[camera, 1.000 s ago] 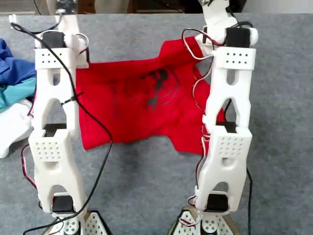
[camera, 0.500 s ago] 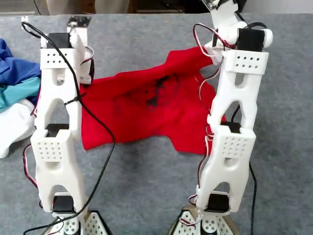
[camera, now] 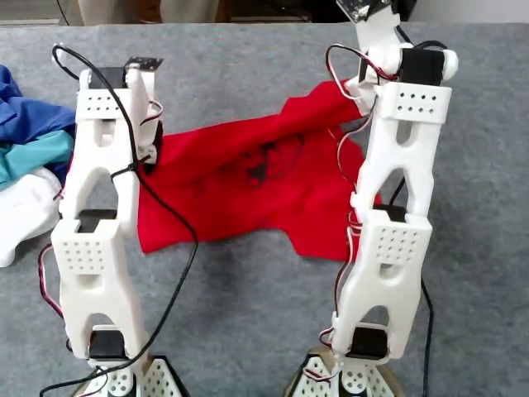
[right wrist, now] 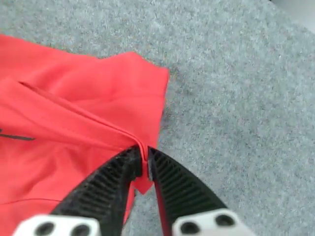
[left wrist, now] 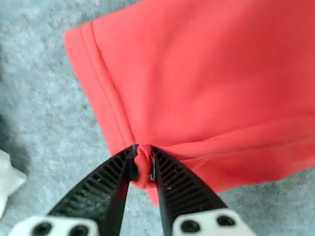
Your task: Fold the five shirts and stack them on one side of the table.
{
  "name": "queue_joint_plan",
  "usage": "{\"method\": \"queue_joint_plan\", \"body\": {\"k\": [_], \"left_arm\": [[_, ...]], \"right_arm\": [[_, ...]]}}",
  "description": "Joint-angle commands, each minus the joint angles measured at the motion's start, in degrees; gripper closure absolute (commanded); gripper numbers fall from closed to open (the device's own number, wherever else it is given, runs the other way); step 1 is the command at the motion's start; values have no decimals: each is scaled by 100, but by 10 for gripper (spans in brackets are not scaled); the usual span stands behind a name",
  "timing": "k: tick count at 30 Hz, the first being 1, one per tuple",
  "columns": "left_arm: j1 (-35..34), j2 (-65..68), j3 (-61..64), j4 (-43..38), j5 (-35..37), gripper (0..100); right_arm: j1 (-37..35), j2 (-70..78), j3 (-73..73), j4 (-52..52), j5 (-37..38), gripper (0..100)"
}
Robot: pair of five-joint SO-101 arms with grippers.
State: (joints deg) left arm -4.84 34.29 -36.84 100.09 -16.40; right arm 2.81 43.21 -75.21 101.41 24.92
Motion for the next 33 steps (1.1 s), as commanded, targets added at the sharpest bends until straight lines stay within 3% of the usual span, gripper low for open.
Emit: {"method": "queue_joint_plan", "body": {"k": [1,6,15,26,33], "left_arm": [[26,-716,475,62,97,980],[70,-963,1284,-308,105,980],[44,-980,1864,-659,105,980],[79,-980,1996,-870,-70,980],[35,-998,1987,-800,-440,980]], "right_arm": [[84,-365,514,105,-53,993],[-92,-1182,1947,44,-44,993],[215,-1991,4075,-580,88,993],[488,-4075,7635,-2400,88,992],[1086,-4207,8040,-2602,132,992]]}}
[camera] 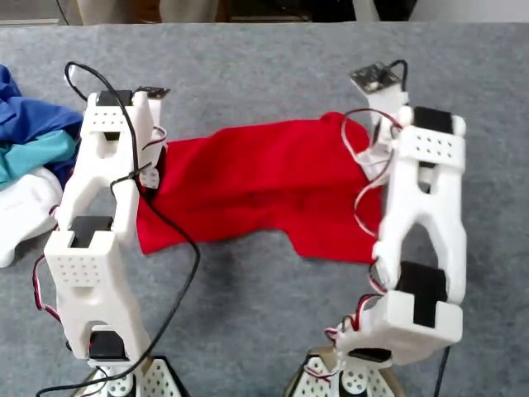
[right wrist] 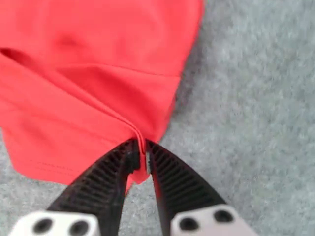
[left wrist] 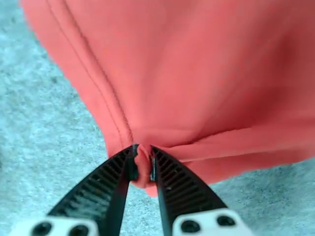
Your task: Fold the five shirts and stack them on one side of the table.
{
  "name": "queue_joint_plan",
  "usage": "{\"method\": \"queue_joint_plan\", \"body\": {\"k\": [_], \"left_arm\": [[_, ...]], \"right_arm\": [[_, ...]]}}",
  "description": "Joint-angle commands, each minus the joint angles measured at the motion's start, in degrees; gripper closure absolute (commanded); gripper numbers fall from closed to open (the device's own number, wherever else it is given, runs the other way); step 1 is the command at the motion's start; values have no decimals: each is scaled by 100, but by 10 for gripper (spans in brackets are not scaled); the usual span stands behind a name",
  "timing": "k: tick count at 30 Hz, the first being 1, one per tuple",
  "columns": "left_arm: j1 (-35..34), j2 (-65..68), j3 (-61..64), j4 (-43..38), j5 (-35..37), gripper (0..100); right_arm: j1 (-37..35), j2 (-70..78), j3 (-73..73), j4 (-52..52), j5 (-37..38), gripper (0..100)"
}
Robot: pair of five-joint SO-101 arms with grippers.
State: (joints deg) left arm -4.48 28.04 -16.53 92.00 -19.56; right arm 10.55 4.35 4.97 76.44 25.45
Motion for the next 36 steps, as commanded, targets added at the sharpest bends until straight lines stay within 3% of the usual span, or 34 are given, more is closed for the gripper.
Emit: {"method": "queue_joint_plan", "body": {"k": [1,8,17,36], "left_arm": [[0,-444,-62,97,-185,980],[0,-980,510,114,-527,980],[18,-1042,1538,-642,-510,980],[9,-1051,1574,-536,-677,980]], "right_arm": [[365,-312,22,-88,132,992],[391,-295,92,105,360,992],[497,-338,734,-211,536,992],[778,-734,1349,-457,800,992]]}}
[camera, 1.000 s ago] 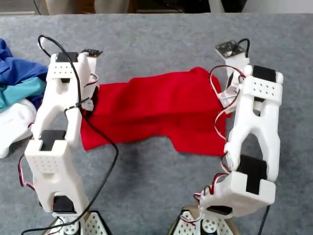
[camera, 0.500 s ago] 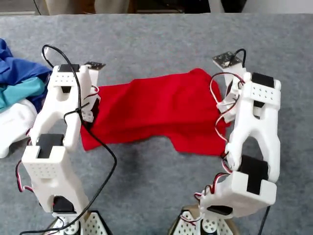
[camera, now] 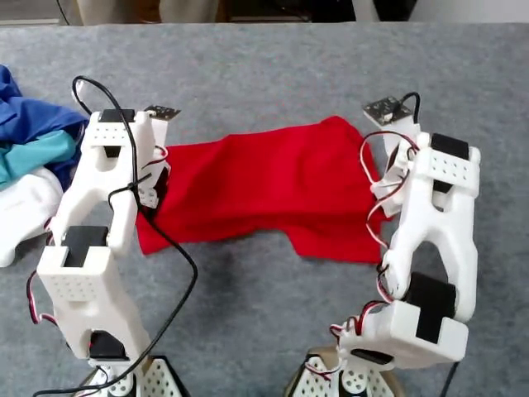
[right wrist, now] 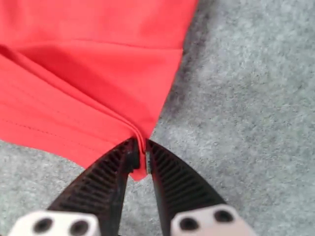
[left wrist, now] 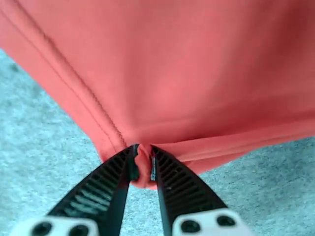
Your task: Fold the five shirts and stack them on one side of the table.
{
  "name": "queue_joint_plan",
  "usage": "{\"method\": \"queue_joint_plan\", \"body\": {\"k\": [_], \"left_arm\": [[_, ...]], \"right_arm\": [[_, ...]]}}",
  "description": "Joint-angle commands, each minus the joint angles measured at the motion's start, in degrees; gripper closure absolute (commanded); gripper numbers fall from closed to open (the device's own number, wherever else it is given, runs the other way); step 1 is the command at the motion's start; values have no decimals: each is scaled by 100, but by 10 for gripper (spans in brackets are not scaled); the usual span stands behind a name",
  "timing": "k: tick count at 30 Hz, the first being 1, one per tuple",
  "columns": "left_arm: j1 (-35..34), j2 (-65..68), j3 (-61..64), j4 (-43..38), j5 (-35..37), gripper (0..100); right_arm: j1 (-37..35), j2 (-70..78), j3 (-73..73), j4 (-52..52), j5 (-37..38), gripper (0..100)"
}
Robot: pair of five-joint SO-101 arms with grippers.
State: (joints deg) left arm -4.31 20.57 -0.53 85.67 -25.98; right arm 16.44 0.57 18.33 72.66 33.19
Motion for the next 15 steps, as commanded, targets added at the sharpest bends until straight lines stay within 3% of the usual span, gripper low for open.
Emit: {"method": "queue_joint_plan", "body": {"k": [1,15], "left_arm": [[-26,-303,-26,123,-44,980],[18,-277,-9,167,-149,955]], "right_arm": [[251,-356,13,-79,35,992],[92,-356,365,-185,299,959]]}}
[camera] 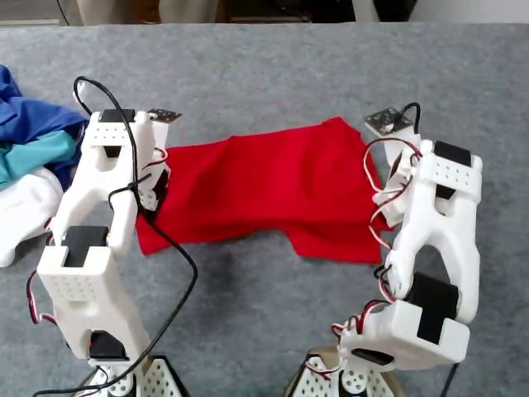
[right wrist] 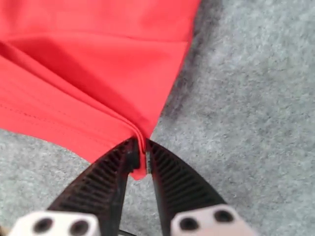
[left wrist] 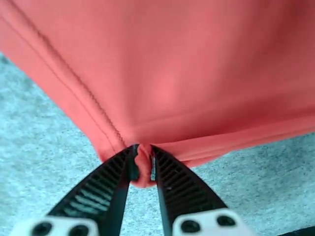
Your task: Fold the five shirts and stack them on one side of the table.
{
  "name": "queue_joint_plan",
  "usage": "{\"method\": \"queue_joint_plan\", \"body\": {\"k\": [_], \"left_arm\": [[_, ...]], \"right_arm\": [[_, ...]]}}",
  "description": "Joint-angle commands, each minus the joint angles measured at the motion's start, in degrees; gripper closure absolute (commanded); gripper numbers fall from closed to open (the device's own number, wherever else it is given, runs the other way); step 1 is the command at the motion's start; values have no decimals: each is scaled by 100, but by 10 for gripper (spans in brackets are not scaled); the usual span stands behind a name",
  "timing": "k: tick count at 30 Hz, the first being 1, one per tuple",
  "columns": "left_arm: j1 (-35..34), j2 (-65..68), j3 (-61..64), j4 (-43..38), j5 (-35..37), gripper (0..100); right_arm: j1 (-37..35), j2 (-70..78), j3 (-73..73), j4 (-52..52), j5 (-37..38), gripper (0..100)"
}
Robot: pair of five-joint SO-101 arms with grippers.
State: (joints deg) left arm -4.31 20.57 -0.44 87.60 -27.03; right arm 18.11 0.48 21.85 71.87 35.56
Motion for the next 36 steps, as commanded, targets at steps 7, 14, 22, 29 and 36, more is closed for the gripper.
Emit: {"method": "queue_joint_plan", "body": {"k": [7,14,22,29,36], "left_arm": [[26,-303,-44,571,-35,793],[-35,-303,-633,1160,-62,794],[-237,-277,-2409,1266,79,987],[-167,708,-2664,202,1415,980],[-105,1956,-2699,-615,1670,980]], "right_arm": [[-92,-391,154,-105,352,836],[-338,-532,-180,-70,79,943],[-1657,154,-1262,123,-554,991],[-2281,1235,-1402,-62,-1064,992],[-2343,927,-567,-492,-905,992]]}}
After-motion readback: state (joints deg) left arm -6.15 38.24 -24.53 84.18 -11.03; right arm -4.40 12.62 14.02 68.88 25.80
